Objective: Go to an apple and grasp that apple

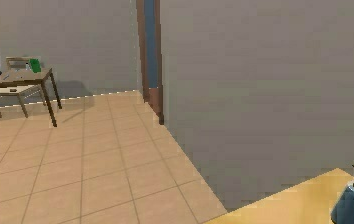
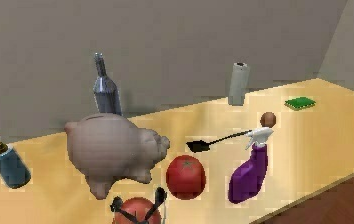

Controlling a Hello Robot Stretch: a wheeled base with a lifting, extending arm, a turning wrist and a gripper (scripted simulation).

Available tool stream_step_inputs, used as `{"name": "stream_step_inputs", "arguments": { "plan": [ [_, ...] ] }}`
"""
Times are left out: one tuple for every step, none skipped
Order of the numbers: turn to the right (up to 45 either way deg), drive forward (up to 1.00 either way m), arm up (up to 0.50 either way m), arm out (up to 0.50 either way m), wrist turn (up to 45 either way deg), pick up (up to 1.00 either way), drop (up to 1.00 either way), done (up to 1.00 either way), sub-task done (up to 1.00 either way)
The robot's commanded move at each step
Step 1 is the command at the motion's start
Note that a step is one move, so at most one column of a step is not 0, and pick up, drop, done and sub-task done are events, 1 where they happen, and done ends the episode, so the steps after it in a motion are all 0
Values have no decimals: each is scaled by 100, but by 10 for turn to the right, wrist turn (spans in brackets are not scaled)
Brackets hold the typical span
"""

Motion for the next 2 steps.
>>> {"name": "stream_step_inputs", "arguments": {
  "plan": [
    [0,0,0,0,0,100,0,0,0],
    [0,0,10,0,0,0,0,0,0]
  ]
}}
